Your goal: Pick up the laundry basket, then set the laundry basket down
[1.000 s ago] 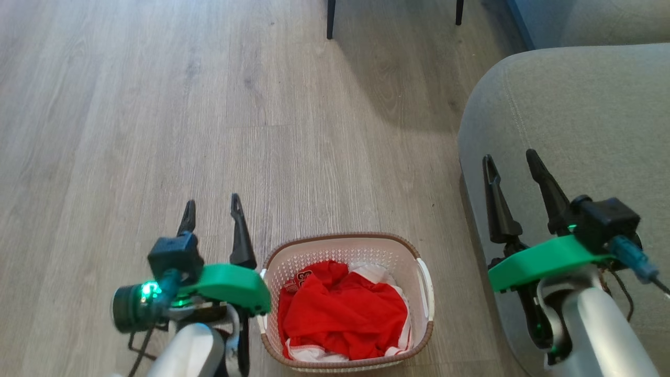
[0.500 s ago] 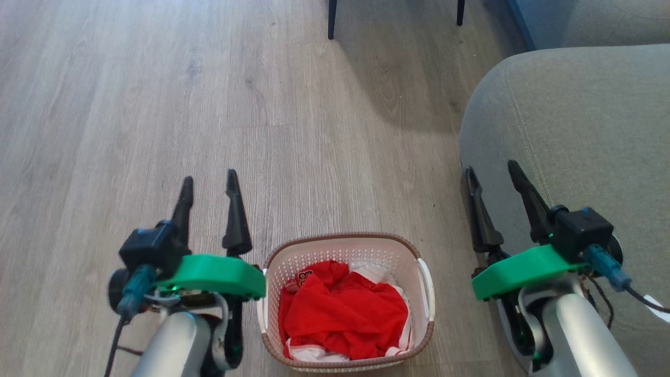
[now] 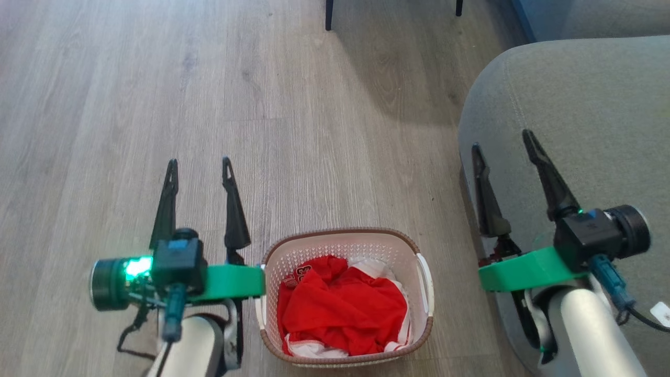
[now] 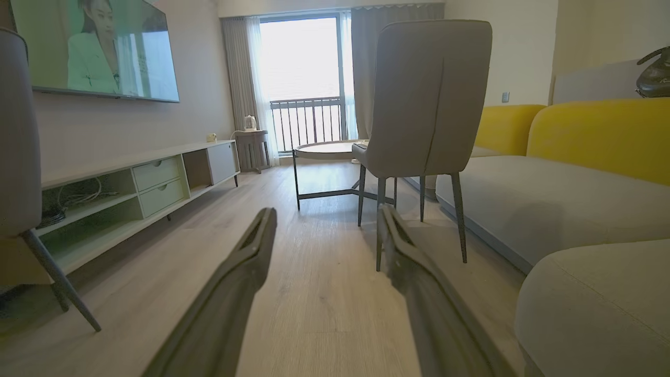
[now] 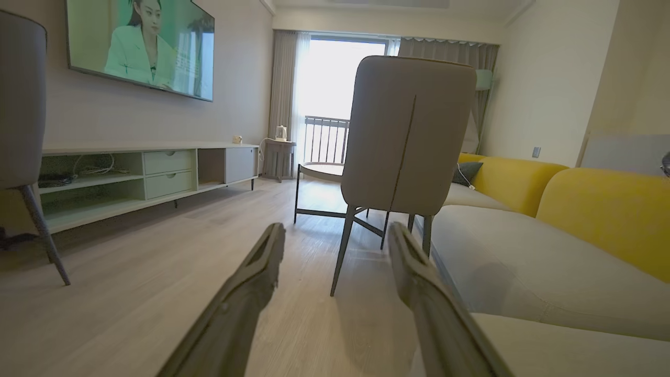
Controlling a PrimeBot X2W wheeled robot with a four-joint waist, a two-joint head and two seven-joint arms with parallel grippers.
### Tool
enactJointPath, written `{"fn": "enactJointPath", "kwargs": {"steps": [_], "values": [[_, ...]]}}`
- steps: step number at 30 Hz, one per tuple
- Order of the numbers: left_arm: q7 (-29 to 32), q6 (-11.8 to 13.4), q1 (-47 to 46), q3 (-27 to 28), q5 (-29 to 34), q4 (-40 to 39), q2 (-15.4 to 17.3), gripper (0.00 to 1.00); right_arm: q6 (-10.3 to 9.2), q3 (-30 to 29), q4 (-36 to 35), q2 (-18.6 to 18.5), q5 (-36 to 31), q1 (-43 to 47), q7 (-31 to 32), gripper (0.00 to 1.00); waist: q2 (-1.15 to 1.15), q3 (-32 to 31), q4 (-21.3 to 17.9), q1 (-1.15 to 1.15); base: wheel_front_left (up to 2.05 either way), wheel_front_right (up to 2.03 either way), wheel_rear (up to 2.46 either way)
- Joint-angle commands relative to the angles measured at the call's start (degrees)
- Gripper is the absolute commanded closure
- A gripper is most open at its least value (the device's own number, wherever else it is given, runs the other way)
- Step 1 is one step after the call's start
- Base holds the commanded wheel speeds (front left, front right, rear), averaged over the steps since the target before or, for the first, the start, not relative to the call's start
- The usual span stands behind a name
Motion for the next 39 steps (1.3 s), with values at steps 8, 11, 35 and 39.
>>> {"fn": "enactJointPath", "kwargs": {"steps": [8, 11, 35, 39], "values": [[-1.40, -0.39, -1.31, 0.34, -0.57, 1.99, 0.02, 0.00, 0.41, 0.27, 2.01, 1.06, -2.21, -0.31, -1.30, 0.00, 0.00, -0.25, 0.43, 0.00, 0.00, 0.00, 0.00], [-1.40, -3.20, -0.65, 1.40, -3.50, 4.51, -0.15, 0.00, 0.41, -0.41, 5.73, 1.13, -0.26, 0.25, -1.30, 0.00, 0.00, -0.49, 0.53, 0.00, 0.00, 0.00, 0.00], [-1.40, -11.23, 0.24, 3.74, -11.48, 12.93, -0.35, 0.00, 0.41, 0.53, 12.96, 1.17, 2.94, -0.43, -1.30, 0.00, 0.00, -0.74, -0.19, 0.00, 0.00, 0.00, 0.00], [-1.40, -10.94, 0.30, 3.74, -11.55, 13.16, -0.35, 0.00, 0.41, 0.50, 13.08, 1.17, 2.74, -0.42, -1.30, 0.00, 0.00, -0.81, -0.10, 0.00, 0.00, 0.00, 0.00]]}}
